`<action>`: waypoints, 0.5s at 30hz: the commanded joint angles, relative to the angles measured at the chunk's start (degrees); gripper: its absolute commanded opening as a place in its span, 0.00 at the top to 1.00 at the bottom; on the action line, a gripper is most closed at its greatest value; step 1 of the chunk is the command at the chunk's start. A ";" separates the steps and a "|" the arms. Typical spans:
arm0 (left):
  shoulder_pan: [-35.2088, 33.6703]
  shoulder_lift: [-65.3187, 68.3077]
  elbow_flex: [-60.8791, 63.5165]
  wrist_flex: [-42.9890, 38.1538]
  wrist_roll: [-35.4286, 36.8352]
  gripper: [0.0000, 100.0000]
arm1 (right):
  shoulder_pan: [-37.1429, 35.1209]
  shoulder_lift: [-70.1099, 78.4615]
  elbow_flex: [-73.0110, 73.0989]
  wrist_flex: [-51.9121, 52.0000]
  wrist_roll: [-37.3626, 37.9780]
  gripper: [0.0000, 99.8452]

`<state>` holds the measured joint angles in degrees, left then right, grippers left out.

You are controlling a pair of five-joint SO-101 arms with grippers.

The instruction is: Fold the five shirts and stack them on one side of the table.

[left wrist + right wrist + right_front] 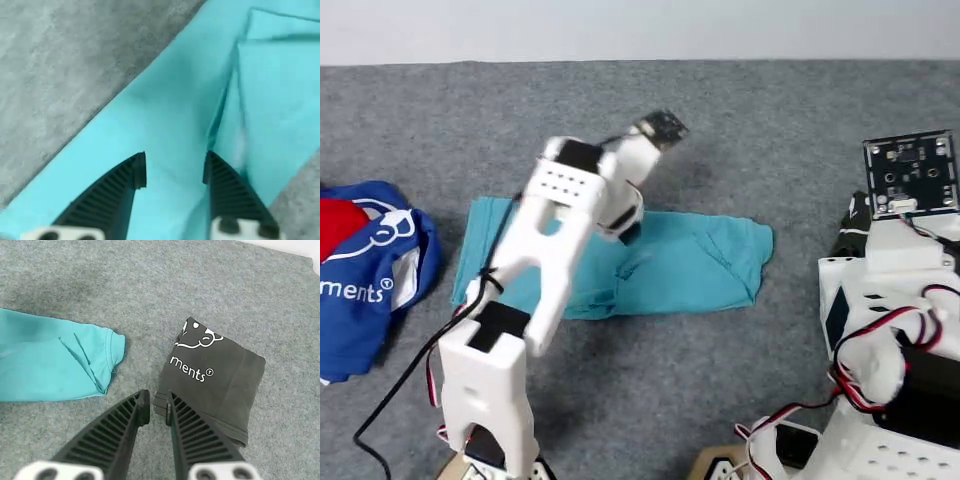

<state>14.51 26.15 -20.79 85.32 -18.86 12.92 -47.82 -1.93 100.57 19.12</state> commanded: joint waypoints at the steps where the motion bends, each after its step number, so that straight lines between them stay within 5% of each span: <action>1: -5.54 -0.97 -7.69 7.21 2.99 0.84 | 0.66 -0.40 -0.18 2.24 -0.44 0.93; 6: -17.49 -0.70 -10.59 12.75 6.33 0.86 | 0.66 -0.04 -0.18 2.24 -0.44 0.93; 15: -33.14 0.79 -10.51 10.02 2.99 0.77 | 0.48 0.13 -0.18 2.24 -0.44 0.93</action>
<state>-15.82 26.51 -29.49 96.75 -13.85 12.92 -47.82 -1.93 100.57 19.12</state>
